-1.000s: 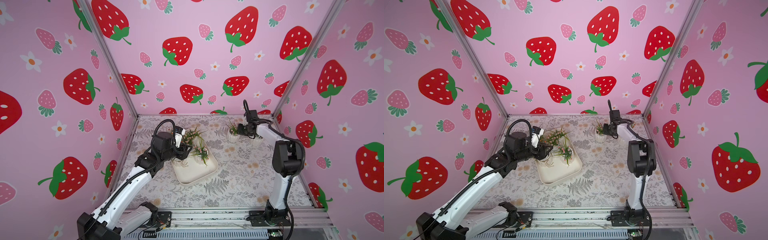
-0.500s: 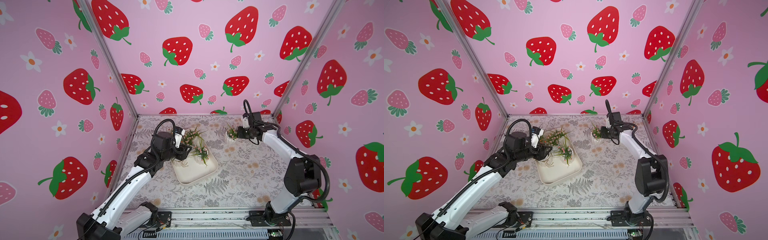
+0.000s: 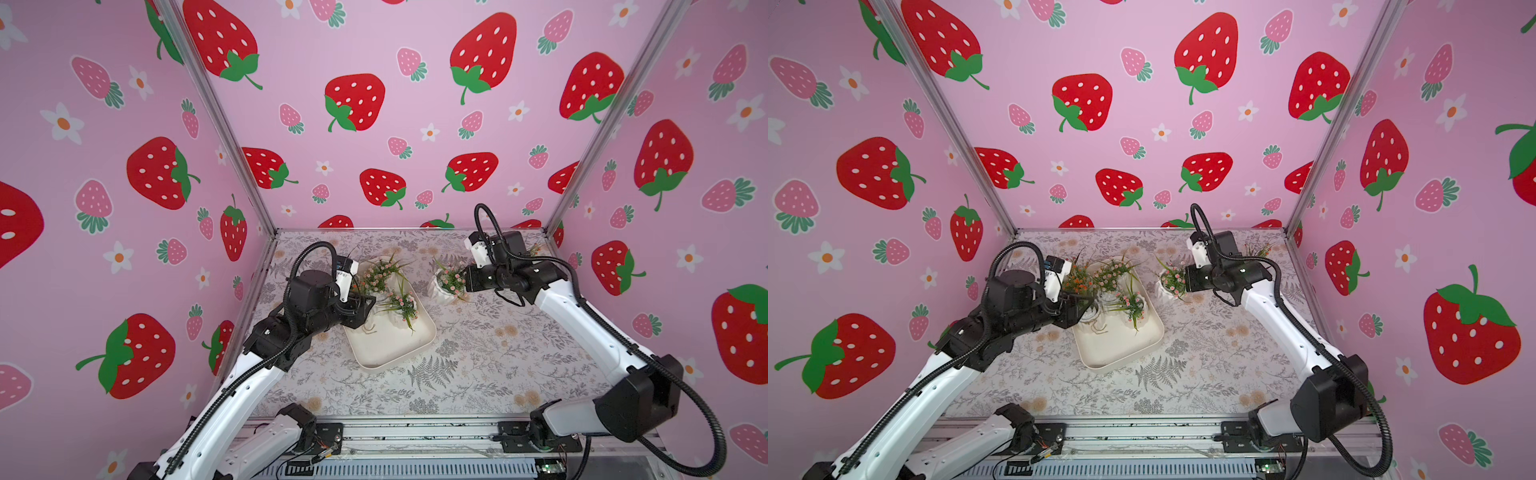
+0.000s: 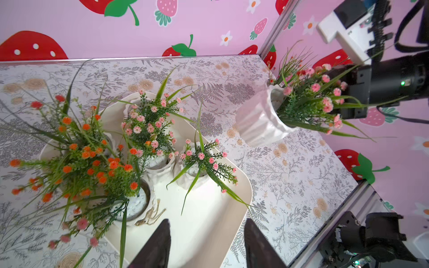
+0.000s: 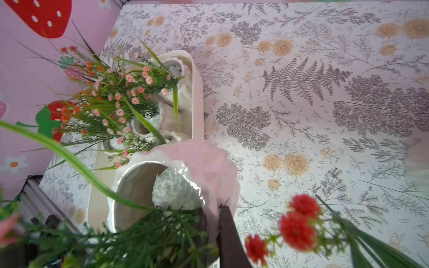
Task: Put the potted gypsophila into the storage box
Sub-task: Place the baby's breath potted plant at the storage box.
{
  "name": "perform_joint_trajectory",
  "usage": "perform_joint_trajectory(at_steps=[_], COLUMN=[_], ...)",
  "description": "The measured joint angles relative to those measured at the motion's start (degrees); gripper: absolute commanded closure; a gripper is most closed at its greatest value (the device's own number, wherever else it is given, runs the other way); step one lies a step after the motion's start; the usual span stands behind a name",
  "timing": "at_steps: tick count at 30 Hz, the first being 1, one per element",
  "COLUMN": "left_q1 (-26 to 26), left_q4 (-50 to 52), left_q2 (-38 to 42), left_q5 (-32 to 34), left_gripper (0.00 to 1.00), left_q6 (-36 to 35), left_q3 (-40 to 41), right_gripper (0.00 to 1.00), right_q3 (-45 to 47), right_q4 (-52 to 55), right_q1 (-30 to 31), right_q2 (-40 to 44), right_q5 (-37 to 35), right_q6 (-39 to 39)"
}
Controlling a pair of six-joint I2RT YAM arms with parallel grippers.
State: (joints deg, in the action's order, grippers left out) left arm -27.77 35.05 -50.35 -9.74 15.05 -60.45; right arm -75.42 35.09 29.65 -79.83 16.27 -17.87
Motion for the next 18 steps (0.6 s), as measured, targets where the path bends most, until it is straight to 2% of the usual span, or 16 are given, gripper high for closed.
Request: perform_joint_trajectory(at_steps=[7, 14, 18], left_q1=[0.0, 0.0, 0.0], left_q4=[5.57, 10.51, 13.33], left_q2=[4.42, 7.45, 8.76], left_q5=[0.31, 0.37, 0.74], left_gripper=[0.46, 0.46, 0.46], left_q6=[2.38, 3.32, 3.93], left_q3=[0.22, 2.64, 2.93], right_gripper=[1.0, 1.0, 1.0], right_q3=[0.22, -0.11, -2.75], right_q4=[1.2, 3.5, 4.09], right_q1=[4.59, 14.36, 19.65], right_q2=[2.32, 2.1, -1.05], right_q5=[4.42, 4.7, 4.11], right_q6=[0.22, 1.44, 1.44])
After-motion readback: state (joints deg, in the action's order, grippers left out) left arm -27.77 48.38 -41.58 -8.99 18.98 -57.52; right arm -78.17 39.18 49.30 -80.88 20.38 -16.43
